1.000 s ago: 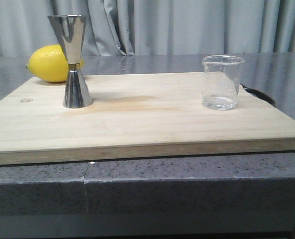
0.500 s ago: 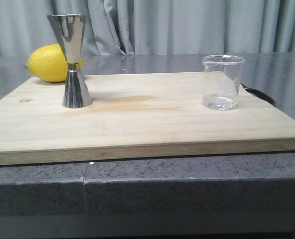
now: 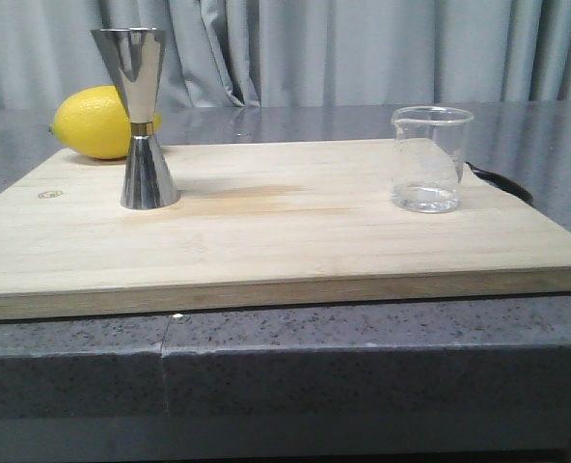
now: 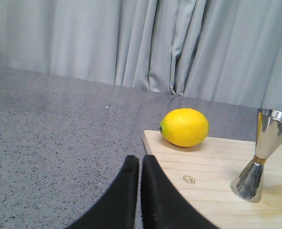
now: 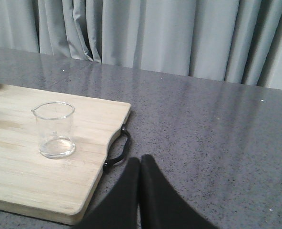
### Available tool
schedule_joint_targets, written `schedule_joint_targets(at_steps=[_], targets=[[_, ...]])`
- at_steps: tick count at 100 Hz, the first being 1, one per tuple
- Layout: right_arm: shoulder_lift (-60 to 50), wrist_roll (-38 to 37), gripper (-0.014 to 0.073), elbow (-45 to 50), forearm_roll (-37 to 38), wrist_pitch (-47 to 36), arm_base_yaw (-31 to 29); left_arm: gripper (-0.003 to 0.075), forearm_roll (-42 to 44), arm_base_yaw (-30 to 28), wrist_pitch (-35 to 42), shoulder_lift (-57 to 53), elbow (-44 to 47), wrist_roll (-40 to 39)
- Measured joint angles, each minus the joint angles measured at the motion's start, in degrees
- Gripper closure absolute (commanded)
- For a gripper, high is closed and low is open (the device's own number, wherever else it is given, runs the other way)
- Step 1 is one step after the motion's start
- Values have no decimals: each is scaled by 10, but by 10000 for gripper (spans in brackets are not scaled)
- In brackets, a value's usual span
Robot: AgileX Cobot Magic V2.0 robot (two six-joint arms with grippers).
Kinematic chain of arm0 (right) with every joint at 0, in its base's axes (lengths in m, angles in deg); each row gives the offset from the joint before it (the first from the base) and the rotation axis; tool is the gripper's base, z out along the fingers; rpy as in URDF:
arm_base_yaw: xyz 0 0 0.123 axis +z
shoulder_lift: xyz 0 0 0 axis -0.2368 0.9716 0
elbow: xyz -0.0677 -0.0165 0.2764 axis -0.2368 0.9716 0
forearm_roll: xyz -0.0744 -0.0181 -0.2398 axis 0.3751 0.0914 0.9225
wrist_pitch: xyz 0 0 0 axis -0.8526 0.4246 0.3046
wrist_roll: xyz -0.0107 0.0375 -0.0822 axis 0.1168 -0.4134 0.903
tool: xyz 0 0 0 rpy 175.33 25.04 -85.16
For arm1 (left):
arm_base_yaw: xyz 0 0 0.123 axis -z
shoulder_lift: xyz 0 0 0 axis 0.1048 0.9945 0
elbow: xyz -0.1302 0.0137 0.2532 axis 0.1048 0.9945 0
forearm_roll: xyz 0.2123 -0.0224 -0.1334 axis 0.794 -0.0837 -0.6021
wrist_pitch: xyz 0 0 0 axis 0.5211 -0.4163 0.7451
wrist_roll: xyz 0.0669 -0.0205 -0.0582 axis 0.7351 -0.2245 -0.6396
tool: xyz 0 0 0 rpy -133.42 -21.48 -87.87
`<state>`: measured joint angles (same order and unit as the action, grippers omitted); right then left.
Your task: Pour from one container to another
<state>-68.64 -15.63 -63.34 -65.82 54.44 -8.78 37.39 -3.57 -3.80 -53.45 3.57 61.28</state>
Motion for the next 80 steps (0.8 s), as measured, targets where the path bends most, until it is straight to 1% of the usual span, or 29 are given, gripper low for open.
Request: schedule_joint_targets(at_steps=[42,63,72,80], targets=[[0,0,662,0,0,0,0,739,0,0,0,0,0,0],[0,1,662,0,0,0,0,739,93,0,9,0,22,0],[0,1,662,0,0,0,0,739,114,0,43,0,46,-6],[0,1,662,0,0,0,0,739,148,0,83,0,70,-46]])
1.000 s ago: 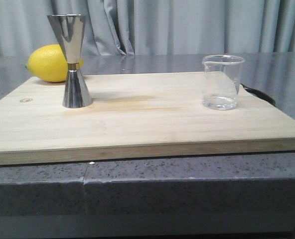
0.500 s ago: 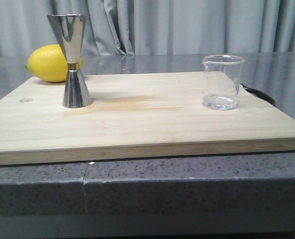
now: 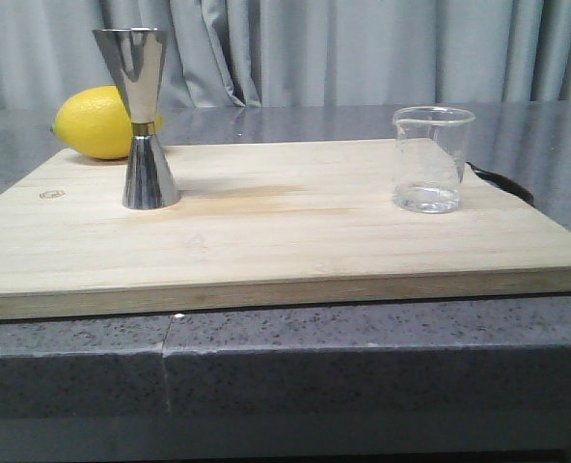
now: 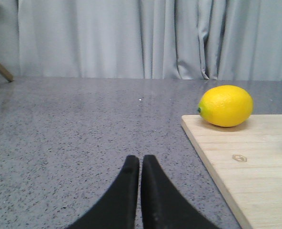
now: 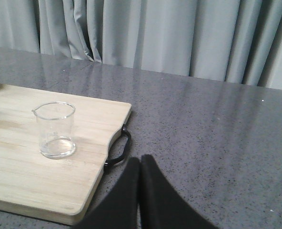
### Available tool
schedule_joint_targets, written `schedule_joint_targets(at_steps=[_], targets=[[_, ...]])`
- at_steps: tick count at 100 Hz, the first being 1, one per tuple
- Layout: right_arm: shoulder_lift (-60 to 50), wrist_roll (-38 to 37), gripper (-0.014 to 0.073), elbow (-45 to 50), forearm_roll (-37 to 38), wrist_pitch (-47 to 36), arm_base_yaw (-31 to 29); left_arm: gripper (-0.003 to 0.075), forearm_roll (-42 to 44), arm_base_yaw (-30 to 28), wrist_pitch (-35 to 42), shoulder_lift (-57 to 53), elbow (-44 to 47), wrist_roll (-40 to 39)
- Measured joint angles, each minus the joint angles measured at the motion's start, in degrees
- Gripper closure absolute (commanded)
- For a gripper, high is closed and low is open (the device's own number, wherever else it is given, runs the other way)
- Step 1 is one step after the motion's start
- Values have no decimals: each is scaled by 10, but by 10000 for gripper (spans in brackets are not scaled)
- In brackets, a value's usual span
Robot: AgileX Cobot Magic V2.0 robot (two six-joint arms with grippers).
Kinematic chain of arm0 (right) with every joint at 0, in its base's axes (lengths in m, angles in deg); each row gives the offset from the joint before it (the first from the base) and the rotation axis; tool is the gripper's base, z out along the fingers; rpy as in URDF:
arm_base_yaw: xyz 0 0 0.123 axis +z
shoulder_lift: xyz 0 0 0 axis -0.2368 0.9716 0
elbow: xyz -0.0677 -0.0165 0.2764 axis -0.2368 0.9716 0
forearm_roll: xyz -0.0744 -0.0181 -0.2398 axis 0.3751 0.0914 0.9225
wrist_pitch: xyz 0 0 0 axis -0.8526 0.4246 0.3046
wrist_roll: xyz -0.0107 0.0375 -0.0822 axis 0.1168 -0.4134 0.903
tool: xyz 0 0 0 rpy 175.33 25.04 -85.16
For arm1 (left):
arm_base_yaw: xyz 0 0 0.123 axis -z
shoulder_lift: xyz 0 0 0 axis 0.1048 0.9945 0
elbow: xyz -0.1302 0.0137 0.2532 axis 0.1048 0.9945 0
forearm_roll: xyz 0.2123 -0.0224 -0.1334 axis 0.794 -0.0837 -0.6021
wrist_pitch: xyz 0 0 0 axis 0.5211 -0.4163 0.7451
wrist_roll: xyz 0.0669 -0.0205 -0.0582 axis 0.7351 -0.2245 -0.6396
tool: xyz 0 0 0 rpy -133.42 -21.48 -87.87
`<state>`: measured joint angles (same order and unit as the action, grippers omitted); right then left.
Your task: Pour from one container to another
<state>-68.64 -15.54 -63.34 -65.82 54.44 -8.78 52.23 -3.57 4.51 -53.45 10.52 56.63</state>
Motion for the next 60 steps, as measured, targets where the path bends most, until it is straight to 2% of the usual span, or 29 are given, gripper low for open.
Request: schedule_joint_targets(at_steps=[16,23,34,60], targets=[[0,0,662,0,0,0,0,739,144,0,45,-1,21,-139],[-1,0,662,0,0,0,0,740,191,0,49,-1,21,-176],[-1,0,662,0,0,0,0,740,221,0,51,-5,21,-195],[-1,0,662,0,0,0,-1,739,230,0,45,-17,21,-202]])
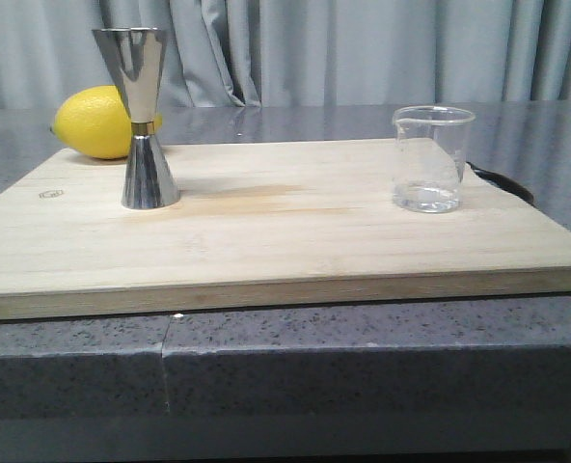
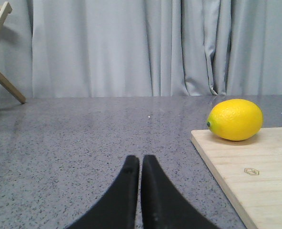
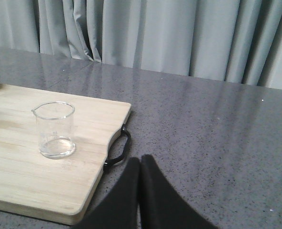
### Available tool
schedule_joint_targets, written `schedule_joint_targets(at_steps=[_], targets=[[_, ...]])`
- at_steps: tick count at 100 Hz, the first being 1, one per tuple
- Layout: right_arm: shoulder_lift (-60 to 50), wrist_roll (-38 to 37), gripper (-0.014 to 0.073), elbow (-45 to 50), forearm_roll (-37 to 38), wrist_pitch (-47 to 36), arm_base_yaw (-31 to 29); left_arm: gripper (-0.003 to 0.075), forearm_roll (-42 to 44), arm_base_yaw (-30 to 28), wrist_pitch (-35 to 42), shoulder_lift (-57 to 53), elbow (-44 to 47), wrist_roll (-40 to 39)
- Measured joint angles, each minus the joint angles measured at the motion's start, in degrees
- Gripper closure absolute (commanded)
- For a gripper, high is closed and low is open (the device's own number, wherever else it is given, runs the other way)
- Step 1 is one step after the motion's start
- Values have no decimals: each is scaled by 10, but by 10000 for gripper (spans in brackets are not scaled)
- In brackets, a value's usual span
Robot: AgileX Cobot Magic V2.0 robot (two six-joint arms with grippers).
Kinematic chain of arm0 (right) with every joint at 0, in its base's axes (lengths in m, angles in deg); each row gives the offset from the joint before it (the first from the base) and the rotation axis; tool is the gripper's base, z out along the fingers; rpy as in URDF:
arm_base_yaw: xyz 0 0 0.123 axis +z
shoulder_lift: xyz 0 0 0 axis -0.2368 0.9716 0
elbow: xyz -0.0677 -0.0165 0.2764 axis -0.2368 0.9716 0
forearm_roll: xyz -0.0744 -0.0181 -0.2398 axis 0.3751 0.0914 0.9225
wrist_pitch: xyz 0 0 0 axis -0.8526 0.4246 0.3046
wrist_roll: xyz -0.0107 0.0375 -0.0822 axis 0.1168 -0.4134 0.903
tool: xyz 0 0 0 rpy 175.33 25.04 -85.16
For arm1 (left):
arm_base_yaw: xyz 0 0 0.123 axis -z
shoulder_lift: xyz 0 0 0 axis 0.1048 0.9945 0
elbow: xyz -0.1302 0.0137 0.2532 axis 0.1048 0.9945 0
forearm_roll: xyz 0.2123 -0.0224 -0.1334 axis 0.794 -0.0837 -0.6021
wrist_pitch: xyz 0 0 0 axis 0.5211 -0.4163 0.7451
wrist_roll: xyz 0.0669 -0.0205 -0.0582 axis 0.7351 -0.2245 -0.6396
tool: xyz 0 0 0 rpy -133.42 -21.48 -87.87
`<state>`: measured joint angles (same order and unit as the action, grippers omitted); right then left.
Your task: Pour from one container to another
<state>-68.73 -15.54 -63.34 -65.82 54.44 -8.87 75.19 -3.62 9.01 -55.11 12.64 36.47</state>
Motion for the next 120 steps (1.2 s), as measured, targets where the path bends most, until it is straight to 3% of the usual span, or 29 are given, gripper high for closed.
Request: schedule_joint_targets(at_steps=[120], targets=[[0,0,662,2,0,0,0,739,1,0,-21,0,0,-3]])
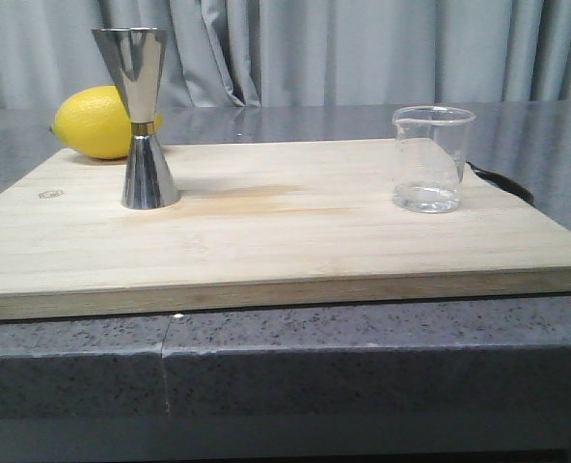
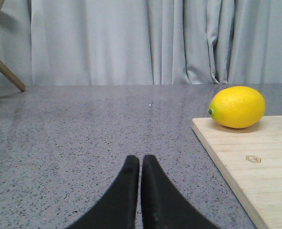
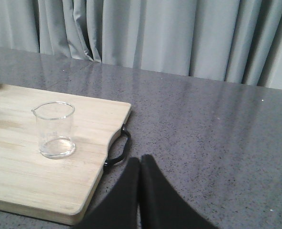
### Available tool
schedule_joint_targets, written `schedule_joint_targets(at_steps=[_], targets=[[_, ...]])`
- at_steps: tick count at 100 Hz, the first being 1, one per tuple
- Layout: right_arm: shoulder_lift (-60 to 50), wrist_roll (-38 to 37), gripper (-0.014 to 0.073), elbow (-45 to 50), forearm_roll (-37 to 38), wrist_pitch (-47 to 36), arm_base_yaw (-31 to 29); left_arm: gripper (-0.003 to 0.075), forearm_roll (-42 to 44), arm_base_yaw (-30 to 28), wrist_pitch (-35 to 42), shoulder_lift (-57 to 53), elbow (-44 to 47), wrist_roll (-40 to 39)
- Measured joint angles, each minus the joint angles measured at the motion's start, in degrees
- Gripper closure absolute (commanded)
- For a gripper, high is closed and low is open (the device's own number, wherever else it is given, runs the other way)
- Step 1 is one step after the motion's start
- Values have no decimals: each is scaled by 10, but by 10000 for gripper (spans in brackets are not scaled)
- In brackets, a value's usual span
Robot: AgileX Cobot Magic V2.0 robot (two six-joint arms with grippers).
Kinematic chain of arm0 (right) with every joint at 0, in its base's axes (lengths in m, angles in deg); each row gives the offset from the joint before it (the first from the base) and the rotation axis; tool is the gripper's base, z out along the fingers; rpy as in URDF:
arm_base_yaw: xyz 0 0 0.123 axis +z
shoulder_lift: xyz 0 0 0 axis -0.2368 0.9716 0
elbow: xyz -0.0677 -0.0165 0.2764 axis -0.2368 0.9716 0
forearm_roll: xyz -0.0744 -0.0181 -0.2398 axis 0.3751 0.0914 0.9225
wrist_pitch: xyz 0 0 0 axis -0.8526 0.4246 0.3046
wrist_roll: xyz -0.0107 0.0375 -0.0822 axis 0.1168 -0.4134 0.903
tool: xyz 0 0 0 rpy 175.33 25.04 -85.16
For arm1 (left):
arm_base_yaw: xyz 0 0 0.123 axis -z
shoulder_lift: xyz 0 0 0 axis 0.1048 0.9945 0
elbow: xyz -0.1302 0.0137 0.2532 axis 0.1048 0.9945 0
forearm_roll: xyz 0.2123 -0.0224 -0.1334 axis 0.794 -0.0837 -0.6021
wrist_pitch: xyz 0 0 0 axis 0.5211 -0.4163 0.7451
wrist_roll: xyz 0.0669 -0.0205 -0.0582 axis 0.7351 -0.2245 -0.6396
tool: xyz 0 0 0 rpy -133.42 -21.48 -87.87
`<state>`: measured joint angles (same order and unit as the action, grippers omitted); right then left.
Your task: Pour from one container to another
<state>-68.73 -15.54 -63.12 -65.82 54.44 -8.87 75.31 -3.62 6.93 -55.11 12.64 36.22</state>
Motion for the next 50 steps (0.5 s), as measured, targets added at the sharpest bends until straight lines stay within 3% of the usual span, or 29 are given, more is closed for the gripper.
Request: schedule_joint_targets(at_steps=[10,29,50], targets=[[0,-28,662,18,21,-19,0,739,0,0,0,0,0,0],[0,-194,662,86,114,-88,-6,739,0,0,0,0,0,0],[0,-222,662,140,126,-138,-19,739,0,0,0,0,0,0]])
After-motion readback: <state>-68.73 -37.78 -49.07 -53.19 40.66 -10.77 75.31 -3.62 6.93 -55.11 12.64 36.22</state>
